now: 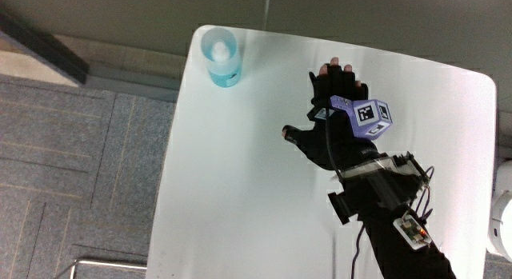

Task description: Pick cleaning spray

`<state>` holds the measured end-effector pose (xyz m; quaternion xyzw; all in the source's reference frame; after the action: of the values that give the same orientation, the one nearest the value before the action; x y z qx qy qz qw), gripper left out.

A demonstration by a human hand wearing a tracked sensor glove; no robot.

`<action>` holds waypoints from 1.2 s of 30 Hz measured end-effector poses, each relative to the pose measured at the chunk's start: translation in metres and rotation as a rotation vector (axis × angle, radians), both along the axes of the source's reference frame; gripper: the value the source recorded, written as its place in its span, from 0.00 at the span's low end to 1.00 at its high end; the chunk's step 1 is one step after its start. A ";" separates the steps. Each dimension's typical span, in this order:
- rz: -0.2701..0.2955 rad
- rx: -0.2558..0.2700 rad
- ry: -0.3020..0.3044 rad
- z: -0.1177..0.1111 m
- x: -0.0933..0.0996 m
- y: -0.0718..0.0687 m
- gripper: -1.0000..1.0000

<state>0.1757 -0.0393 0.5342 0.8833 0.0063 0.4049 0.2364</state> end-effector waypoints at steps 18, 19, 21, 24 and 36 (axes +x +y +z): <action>0.047 0.038 -0.319 -0.004 -0.036 -0.037 0.50; 0.053 0.053 -0.382 0.003 -0.036 -0.039 0.50; 0.070 0.020 -0.498 0.011 -0.038 -0.043 0.50; 0.035 0.007 -0.754 0.025 -0.042 -0.050 0.50; 0.032 -0.018 -0.824 0.016 -0.052 -0.055 0.50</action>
<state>0.1237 -0.0947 0.5501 0.6447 -0.0717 0.7284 0.2206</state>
